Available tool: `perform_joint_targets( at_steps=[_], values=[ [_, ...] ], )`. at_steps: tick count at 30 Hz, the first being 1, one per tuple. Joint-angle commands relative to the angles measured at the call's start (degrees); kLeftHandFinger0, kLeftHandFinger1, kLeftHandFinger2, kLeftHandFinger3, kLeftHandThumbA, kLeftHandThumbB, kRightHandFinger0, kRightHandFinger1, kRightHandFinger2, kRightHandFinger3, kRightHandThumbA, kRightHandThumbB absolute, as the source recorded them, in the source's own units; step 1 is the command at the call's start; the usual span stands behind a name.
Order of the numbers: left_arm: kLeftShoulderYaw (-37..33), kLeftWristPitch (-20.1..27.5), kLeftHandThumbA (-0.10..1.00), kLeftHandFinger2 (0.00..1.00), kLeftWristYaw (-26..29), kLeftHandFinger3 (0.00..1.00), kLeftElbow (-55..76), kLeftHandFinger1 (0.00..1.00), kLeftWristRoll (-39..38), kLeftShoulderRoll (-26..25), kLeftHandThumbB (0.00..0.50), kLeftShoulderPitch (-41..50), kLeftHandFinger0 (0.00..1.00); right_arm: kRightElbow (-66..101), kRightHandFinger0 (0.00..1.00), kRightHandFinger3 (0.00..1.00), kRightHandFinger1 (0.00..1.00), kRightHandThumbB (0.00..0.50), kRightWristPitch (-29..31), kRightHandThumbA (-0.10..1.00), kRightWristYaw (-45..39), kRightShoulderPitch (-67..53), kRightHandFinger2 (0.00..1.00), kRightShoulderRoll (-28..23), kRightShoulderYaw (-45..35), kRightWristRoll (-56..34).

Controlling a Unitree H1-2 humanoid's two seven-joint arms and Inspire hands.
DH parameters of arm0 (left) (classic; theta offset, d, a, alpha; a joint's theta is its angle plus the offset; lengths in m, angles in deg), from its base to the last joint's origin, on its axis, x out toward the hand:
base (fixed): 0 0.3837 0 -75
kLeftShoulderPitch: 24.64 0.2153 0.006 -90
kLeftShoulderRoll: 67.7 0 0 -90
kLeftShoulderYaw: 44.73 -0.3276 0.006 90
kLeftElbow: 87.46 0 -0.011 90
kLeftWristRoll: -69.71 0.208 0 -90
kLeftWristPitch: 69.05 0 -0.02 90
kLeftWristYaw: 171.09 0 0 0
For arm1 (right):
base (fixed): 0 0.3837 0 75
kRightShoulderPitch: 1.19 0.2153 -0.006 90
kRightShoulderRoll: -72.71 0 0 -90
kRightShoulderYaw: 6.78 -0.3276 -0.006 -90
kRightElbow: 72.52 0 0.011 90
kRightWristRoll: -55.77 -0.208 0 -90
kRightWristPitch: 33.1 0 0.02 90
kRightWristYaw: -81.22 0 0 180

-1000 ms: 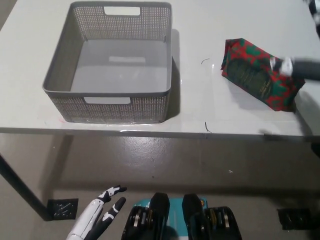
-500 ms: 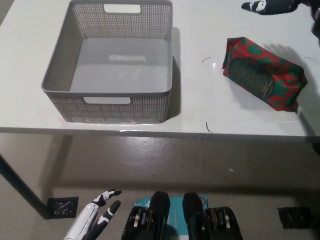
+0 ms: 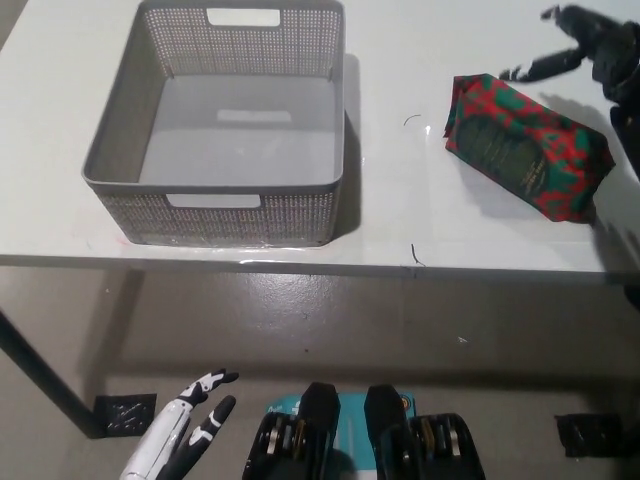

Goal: Use the right hand to pick up a bag of coffee beans on the right hand side and place it into a container on the left hand side

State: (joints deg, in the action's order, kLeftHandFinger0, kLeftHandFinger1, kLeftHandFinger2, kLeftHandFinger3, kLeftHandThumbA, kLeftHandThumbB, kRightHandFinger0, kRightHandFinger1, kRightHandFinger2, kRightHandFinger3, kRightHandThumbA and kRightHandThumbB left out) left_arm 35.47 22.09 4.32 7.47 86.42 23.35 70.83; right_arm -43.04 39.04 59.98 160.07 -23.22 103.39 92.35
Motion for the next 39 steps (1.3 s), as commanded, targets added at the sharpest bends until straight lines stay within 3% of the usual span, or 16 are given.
perform_joint_targets(
  at_steps=[1, 21, 25, 26, 28, 39],
  values=[
    [0.45, 1.75, 1.00, 1.00, 0.35, 1.00, 1.73, 1.00, 0.44, -0.08, 0.223, -0.23, 1.00, -2.97, 1.00, 1.00, 1.00, 0.500, 3.36, 0.82, 3.56, 3.55, 1.00, -0.27, -0.84, -2.42],
    [0.49, 1.20, 1.00, 1.00, -0.71, 1.00, 1.86, 1.00, 0.13, -0.62, 0.182, -2.08, 1.00, -9.03, 1.00, 1.00, 1.00, 0.500, 6.65, 0.83, 4.37, 0.86, 1.00, 0.90, -2.01, -7.12],
    [0.55, 1.70, 1.00, 1.00, -0.90, 1.00, 1.59, 1.00, -0.01, -0.95, 0.186, -2.52, 1.00, -11.64, 1.00, 1.00, 1.00, 0.500, 8.30, 0.78, 5.87, -2.02, 1.00, 2.52, -2.96, -8.90],
    [0.54, 1.51, 1.00, 1.00, -1.02, 1.00, 1.59, 1.00, 0.15, -1.09, 0.192, -2.70, 1.00, -12.80, 1.00, 1.00, 1.00, 0.500, 9.00, 0.71, 6.24, -2.38, 1.00, 2.89, -2.67, -8.90],
    [0.70, 1.59, 1.00, 1.00, -1.11, 1.00, 1.50, 1.00, -0.18, -1.11, 0.191, -2.98, 1.00, -14.41, 1.00, 1.00, 1.00, 0.500, 10.01, 0.81, 6.02, -3.53, 1.00, 3.72, -2.28, -9.05],
    [1.10, 0.93, 1.00, 1.00, -1.33, 1.00, 1.73, 1.00, -0.02, -1.05, 0.208, -4.11, 1.00, -19.21, 1.00, 1.00, 1.00, 0.500, 10.86, 0.78, 5.50, -6.05, 1.00, 5.77, -0.50, -9.14]
  ],
)
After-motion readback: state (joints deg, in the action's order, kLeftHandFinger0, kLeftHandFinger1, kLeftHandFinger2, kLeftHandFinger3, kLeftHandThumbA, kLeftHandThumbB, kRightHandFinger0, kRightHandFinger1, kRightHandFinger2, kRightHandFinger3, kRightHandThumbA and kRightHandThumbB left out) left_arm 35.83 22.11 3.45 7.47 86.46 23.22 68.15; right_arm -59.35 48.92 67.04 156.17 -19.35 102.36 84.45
